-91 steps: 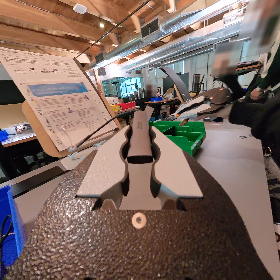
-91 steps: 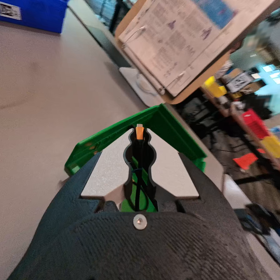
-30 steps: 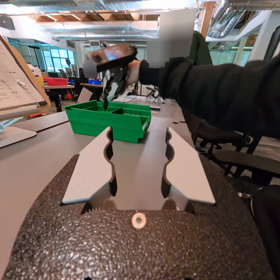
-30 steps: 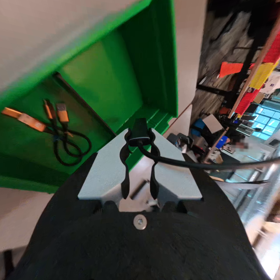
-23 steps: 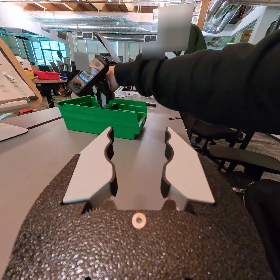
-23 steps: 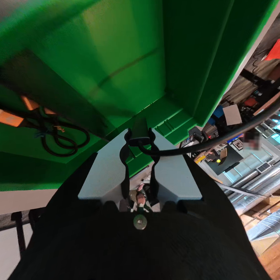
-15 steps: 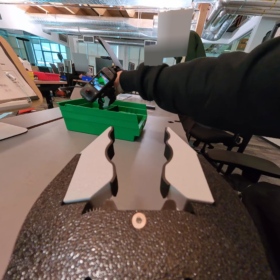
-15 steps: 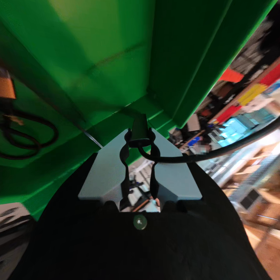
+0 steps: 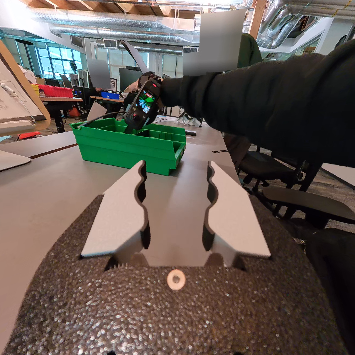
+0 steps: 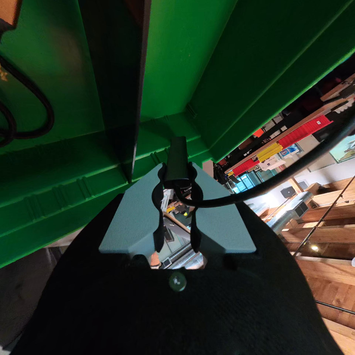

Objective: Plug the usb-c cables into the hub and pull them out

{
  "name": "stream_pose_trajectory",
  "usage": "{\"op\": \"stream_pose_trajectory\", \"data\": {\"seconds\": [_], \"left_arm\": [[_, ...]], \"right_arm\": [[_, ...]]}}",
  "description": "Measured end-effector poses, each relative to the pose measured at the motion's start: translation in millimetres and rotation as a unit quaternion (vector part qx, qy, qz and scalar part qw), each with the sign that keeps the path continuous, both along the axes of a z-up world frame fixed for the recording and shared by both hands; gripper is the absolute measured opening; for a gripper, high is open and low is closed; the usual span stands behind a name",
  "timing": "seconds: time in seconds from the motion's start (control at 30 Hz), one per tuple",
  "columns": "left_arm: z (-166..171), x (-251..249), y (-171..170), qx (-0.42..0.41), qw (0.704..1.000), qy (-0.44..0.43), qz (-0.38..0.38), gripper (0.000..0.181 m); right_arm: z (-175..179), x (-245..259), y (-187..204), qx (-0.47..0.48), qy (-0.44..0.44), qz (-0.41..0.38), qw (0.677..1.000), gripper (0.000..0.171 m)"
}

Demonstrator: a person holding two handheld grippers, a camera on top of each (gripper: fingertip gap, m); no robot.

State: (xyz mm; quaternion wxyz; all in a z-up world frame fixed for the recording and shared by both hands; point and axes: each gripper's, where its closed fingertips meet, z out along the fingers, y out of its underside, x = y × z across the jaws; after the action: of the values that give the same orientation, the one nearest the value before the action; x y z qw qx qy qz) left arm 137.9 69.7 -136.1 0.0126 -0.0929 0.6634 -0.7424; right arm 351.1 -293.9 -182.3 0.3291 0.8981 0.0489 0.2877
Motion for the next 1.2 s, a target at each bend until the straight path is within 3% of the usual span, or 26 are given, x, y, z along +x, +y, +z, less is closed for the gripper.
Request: {"op": "stream_pose_trajectory", "data": {"seconds": [0.07,0.1,0.13,0.3,0.43,0.53,0.63,0.7,0.77,0.83,0.9,1.0,1.13,1.2], "left_arm": [[-1.2,-0.2,-0.5,0.002,1.000,0.003,-0.002,0.061],[-1.2,-0.4,-0.6,0.002,1.000,0.003,-0.003,0.061],[-0.8,-0.7,-0.7,0.001,1.000,0.002,-0.004,0.061],[-0.5,-0.5,-0.6,0.000,1.000,0.006,-0.005,0.061],[2.6,-0.4,0.4,-0.004,1.000,0.002,-0.003,0.061],[9.9,1.6,5.8,-0.008,1.000,-0.001,0.008,0.062],[29.1,9.4,22.4,-0.020,0.999,-0.009,0.048,0.062],[41.6,19.9,41.9,-0.015,0.995,-0.016,0.098,0.060],[43.2,44.2,75.5,0.029,0.980,-0.013,0.197,0.057],[37.3,70.9,125.5,0.086,0.947,-0.014,0.310,0.054],[29.7,90.1,172.4,0.148,0.916,-0.036,0.371,0.052],[0.9,109.7,206.7,0.272,0.911,-0.025,0.308,0.060],[-40.4,150.5,248.2,0.457,0.859,-0.004,0.232,0.070],[-58.5,174.2,263.2,0.528,0.824,-0.013,0.206,0.067]], "right_arm": [[3.3,4.4,0.5,0.033,-0.031,-0.014,0.999,0.027],[8.7,9.3,-0.6,0.050,-0.061,-0.024,0.997,0.055],[11.5,9.7,-0.5,0.072,-0.071,-0.038,0.994,0.069],[26.2,7.4,24.5,0.234,-0.096,-0.073,0.965,0.075],[65.4,16.3,53.9,0.304,-0.190,-0.066,0.931,0.070],[84.0,5.6,117.8,0.437,-0.239,-0.058,0.865,0.068],[89.0,-34.6,218.9,0.626,-0.198,-0.013,0.754,0.067],[83.4,-74.3,280.5,0.717,-0.144,0.028,0.682,0.067],[68.0,-110.3,320.6,0.760,-0.111,0.055,0.638,0.066],[44.3,-138.9,341.9,0.763,-0.094,0.077,0.635,0.063],[13.4,-166.9,346.6,0.729,-0.063,0.093,0.675,0.065],[-10.3,-204.8,336.0,0.698,-0.022,0.102,0.709,0.066],[-8.3,-259.0,327.3,0.740,0.065,0.102,0.661,0.066],[-11.3,-270.2,318.5,0.738,0.075,0.100,0.663,0.065]]}}
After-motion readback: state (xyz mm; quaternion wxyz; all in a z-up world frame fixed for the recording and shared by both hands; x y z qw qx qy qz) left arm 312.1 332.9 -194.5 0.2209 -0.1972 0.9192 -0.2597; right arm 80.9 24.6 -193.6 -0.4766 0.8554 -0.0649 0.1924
